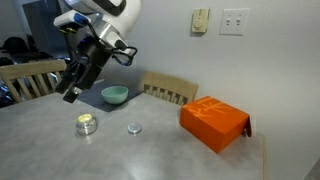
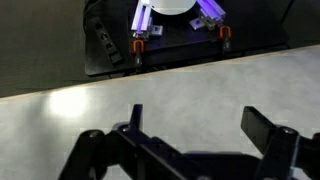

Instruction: Close the silver container

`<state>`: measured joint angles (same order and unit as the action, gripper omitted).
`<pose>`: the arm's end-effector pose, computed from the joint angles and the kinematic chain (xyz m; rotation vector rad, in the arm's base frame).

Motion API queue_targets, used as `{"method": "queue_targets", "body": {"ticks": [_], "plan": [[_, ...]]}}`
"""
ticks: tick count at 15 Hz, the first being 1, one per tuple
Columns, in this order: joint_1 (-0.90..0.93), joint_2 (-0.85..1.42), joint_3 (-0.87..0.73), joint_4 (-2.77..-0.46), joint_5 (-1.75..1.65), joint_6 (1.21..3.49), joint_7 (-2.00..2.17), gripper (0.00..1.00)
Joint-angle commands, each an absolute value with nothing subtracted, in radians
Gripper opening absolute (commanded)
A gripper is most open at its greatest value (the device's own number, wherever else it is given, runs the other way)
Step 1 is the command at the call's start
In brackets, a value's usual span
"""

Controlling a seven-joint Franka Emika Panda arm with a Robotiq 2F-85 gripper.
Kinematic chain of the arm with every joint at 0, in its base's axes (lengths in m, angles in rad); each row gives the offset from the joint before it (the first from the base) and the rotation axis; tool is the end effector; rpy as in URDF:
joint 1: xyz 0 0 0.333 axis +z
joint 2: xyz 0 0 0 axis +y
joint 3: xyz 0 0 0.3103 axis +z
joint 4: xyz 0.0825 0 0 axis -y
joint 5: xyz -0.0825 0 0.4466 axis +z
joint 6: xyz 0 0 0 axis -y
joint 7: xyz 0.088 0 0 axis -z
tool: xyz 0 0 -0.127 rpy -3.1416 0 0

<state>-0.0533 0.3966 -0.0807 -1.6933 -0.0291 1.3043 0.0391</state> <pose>0.5915 -0.0817 0.2863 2.8689 -0.2528 -1.1945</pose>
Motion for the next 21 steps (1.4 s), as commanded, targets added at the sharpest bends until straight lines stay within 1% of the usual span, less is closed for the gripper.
{"method": "queue_targets", "body": {"ticks": [1, 2, 3, 13, 18, 21], "plan": [[-0.052, 0.497, -0.074, -1.604, -0.057, 1.226, 0.054, 1.0], [-0.051, 0.509, -0.074, -1.594, -0.049, 1.229, 0.065, 1.0], [-0.056, 0.468, -0.074, -1.649, -0.043, 1.266, 0.052, 1.0], [-0.05, 0.575, -0.078, -1.585, -0.05, 1.238, 0.09, 1.0], [-0.07, 0.667, -0.079, -1.517, -0.027, 1.18, 0.077, 1.0], [-0.075, 0.729, -0.073, -1.446, -0.069, 1.101, 0.016, 1.0]]}}
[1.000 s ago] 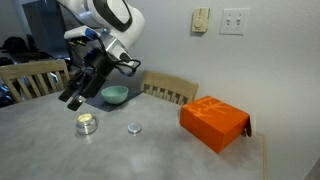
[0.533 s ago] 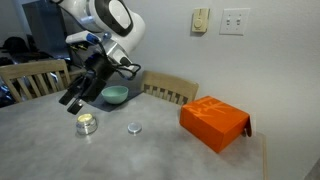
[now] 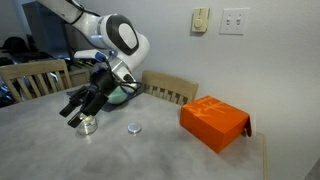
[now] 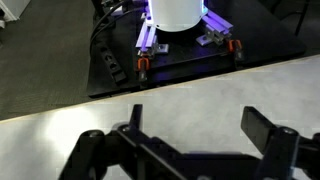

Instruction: Close the silver container

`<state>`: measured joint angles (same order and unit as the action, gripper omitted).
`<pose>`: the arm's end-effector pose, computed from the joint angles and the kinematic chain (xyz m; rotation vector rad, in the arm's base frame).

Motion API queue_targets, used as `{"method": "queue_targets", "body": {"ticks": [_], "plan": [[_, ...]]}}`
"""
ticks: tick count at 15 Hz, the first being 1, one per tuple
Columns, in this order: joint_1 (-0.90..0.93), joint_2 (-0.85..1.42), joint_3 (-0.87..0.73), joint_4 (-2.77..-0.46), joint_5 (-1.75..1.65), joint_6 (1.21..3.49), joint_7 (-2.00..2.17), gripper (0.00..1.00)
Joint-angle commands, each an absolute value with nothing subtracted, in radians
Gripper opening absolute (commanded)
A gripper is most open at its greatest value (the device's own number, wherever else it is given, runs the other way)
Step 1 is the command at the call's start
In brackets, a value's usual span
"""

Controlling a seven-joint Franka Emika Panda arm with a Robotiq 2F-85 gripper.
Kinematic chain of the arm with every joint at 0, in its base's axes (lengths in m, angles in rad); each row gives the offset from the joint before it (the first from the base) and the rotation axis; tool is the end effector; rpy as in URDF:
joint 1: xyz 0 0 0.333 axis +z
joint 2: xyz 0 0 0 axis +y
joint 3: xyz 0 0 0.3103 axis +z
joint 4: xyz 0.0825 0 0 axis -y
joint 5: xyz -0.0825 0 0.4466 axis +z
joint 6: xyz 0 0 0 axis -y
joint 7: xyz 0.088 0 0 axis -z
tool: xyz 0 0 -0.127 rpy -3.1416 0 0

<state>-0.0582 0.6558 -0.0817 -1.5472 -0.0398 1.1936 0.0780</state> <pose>0.5971 -0.0870 0.1907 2.6793 -0.2996 -1.4899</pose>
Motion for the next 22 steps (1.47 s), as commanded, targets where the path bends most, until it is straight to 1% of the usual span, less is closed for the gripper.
{"method": "queue_targets", "body": {"ticks": [1, 3, 5, 6, 9, 11, 16, 22], "plan": [[-0.076, 0.749, -0.071, -1.419, -0.085, 1.069, -0.006, 1.0], [-0.069, 0.761, -0.072, -1.394, -0.112, 1.083, -0.012, 1.0], [-0.046, 0.741, -0.076, -1.42, -0.168, 1.178, 0.008, 1.0], [-0.062, 0.745, -0.073, -1.426, -0.131, 1.136, 0.013, 1.0], [-0.057, 0.737, -0.069, -1.434, -0.149, 1.155, -0.002, 1.0], [-0.057, 0.72, -0.048, -1.457, -0.203, 1.273, -0.093, 1.0], [-0.087, 0.707, -0.015, -1.498, -0.154, 1.556, -0.188, 1.0], [-0.097, 0.672, -0.009, -1.639, -0.164, 1.926, -0.299, 1.0]]}}
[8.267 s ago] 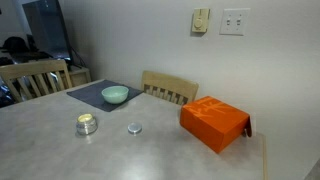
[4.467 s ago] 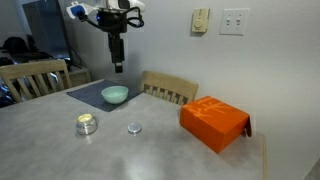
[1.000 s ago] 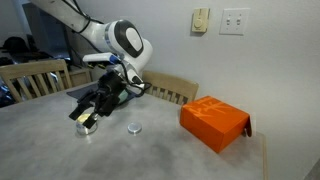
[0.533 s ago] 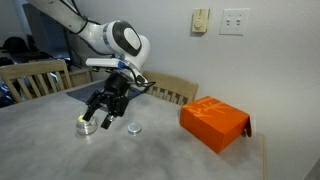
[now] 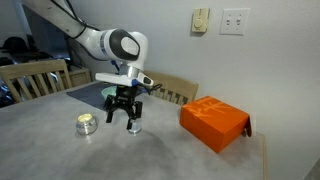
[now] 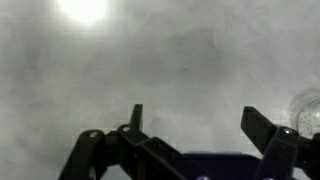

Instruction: Close the silver container

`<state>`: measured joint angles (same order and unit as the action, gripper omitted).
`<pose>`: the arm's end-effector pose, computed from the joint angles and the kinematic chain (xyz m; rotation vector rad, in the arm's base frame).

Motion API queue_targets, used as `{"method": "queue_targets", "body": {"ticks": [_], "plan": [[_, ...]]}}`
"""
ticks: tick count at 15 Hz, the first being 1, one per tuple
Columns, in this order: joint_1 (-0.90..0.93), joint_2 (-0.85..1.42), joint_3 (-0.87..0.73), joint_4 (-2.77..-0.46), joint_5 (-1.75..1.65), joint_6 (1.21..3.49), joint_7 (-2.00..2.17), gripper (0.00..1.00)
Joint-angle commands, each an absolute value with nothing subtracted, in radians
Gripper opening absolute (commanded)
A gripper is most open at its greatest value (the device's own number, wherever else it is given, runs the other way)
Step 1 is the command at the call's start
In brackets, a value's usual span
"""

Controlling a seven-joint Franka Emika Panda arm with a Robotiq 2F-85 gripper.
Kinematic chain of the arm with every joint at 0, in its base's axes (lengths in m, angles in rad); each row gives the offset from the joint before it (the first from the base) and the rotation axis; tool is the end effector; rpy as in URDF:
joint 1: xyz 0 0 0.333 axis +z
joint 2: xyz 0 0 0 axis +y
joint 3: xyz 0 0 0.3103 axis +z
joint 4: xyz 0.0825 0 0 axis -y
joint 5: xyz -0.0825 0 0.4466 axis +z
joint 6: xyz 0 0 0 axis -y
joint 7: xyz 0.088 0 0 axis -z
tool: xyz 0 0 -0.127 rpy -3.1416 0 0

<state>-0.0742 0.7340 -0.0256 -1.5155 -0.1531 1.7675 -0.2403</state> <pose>0.6836 -0.0837 0.1401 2.9555 0.3112 -0.7605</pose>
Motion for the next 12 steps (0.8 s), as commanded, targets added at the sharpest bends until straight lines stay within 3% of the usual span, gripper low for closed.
{"method": "queue_targets", "body": {"ticks": [1, 5, 6, 12], "plan": [[-0.096, 0.668, -0.011, -1.661, -0.172, 1.976, -0.313, 1.0], [-0.085, 0.654, -0.017, -1.746, -0.191, 2.095, -0.338, 1.0], [-0.082, 0.708, -0.02, -1.657, -0.172, 2.041, -0.313, 1.0], [-0.102, 0.692, -0.004, -1.703, -0.142, 2.17, -0.324, 1.0]]}}
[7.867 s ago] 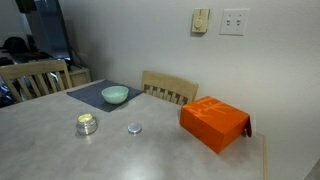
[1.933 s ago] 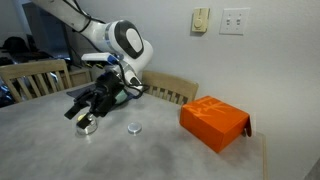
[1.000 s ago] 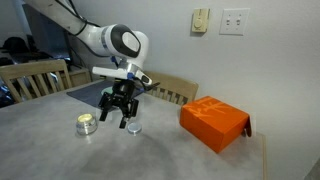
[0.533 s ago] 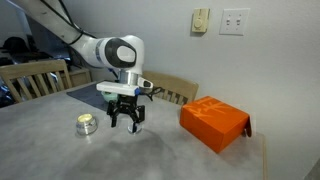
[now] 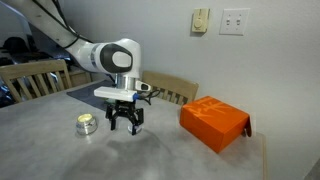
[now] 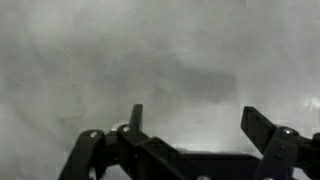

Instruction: Close the silver container

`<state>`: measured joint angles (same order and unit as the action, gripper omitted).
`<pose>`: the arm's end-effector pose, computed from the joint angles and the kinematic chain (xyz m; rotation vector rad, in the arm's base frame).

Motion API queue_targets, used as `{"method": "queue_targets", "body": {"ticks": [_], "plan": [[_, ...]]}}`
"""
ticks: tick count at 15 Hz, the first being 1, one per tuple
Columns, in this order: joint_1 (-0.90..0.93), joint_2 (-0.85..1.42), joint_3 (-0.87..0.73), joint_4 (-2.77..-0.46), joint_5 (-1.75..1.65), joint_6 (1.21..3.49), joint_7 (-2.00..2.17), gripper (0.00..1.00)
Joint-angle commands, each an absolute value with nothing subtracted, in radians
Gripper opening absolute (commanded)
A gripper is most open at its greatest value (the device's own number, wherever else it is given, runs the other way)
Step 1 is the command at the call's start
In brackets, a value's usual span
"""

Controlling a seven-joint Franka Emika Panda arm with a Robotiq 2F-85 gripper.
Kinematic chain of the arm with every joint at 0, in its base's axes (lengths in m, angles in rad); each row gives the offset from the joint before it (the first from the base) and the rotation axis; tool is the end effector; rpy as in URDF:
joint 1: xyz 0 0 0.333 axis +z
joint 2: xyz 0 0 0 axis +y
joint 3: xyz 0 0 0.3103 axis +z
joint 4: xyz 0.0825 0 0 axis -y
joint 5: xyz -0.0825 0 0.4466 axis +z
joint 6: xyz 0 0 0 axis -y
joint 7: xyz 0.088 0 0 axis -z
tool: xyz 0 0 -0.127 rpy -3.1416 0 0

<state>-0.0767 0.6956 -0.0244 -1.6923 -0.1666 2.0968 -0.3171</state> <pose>0.6721 -0.0789 0.1032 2.9808 0.4877 -0.4797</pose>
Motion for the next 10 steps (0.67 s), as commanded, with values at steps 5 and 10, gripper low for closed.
{"method": "queue_targets", "body": {"ticks": [5, 10], "plan": [[-0.102, 0.689, -0.003, -1.714, -0.121, 2.264, -0.324, 1.0], [-0.108, 0.697, 0.002, -1.718, -0.087, 2.279, -0.324, 1.0]]}}
